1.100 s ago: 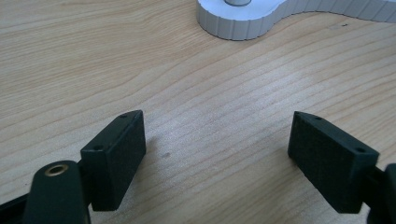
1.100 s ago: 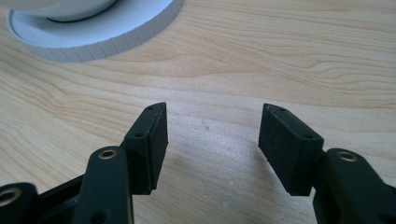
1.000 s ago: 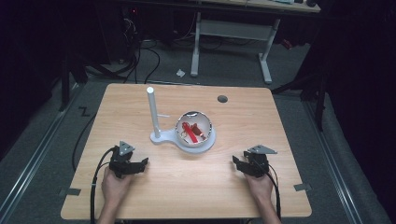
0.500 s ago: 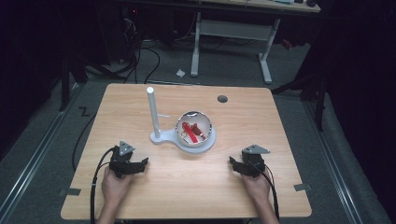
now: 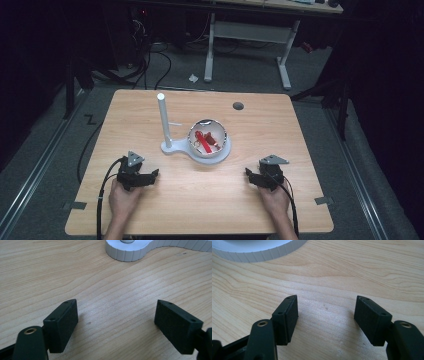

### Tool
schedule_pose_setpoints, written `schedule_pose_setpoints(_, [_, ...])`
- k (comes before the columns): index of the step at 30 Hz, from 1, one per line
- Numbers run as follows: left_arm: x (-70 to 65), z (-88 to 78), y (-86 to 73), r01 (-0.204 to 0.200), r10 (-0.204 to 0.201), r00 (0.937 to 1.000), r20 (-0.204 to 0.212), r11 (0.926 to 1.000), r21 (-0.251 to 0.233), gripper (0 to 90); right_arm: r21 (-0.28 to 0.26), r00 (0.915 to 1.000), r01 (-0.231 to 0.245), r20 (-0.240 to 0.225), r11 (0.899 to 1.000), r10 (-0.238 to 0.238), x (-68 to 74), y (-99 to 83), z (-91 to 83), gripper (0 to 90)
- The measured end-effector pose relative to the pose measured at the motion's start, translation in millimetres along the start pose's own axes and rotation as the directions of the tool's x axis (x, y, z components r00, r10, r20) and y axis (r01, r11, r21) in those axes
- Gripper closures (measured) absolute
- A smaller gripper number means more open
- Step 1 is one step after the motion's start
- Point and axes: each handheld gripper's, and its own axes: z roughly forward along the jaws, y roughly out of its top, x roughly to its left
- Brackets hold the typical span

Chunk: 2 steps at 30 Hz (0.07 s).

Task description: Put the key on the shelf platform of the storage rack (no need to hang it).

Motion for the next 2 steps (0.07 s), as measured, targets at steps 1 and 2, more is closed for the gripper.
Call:
schedule_pose_setpoints(1, [0.0,0.0,0.0,0.0,0.0,1.0,0.0,1.0,0.0,19.4,0.0,1.0,0.0,0.0,1.0,0.0,0.0,0.0,0.0,36.1])
schedule_pose_setpoints(2, [0.0,0.0,0.0,0.0,0.0,1.0,0.0,1.0,0.0,19.4,0.0,1.0,0.0,0.0,1.0,0.0,0.0,0.0,0.0,36.1])
